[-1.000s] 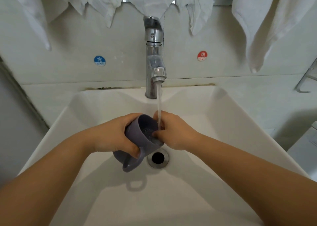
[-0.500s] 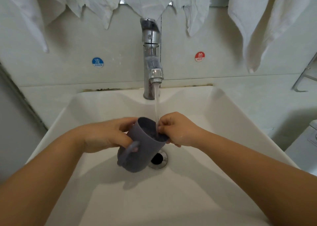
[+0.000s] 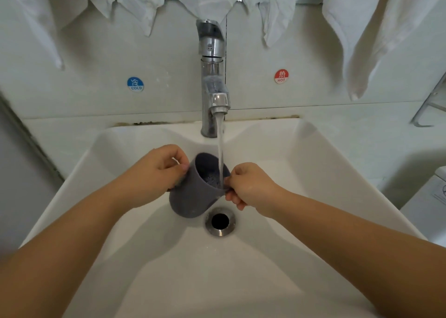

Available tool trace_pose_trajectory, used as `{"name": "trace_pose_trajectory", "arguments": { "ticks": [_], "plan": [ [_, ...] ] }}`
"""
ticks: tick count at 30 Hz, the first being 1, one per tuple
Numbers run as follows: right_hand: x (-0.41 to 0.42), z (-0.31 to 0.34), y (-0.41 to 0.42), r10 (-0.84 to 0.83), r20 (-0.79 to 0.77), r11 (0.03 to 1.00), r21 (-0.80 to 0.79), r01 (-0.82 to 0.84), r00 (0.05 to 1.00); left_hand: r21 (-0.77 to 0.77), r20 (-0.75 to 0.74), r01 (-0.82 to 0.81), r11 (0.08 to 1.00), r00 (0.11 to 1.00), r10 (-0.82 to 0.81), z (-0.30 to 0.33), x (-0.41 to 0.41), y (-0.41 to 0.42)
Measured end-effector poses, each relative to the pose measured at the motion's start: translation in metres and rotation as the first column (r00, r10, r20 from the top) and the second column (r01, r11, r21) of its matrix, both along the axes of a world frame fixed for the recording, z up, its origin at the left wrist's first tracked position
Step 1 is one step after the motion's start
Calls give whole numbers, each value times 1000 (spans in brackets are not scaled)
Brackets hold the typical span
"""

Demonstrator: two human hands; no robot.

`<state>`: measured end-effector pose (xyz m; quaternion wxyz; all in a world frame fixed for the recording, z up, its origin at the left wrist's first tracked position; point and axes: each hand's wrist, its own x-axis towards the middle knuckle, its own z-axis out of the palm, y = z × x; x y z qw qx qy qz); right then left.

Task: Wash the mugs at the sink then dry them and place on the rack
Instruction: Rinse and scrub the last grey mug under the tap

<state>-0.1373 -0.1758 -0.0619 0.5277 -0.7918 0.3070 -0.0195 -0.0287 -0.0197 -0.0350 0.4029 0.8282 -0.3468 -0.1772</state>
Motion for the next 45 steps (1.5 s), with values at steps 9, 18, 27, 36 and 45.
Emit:
{"name": "trace_pose_trajectory", "arguments": {
  "ticks": [9,18,27,36,45],
  "plan": [
    [-3,9,0,140,28,963,-236,-129,990,-132,55,-60,989,996,67,1,-6,-4],
    [-2,0,2,271,-51,958,-82,-274,961,-145,38,-41,989,998,47,1,-3,-1],
    [3,-7,-2,342,-104,758,-556,-340,934,-109,56,14,994,998,-8,-7,-5,-7],
    [3,-3,2,346,-85,625,-722,-297,934,-119,40,60,991,998,-55,-9,-4,-6],
    [6,0,-4,377,-214,542,-738,-401,901,-73,66,106,992,993,-101,-10,-9,-9]
  ]
}}
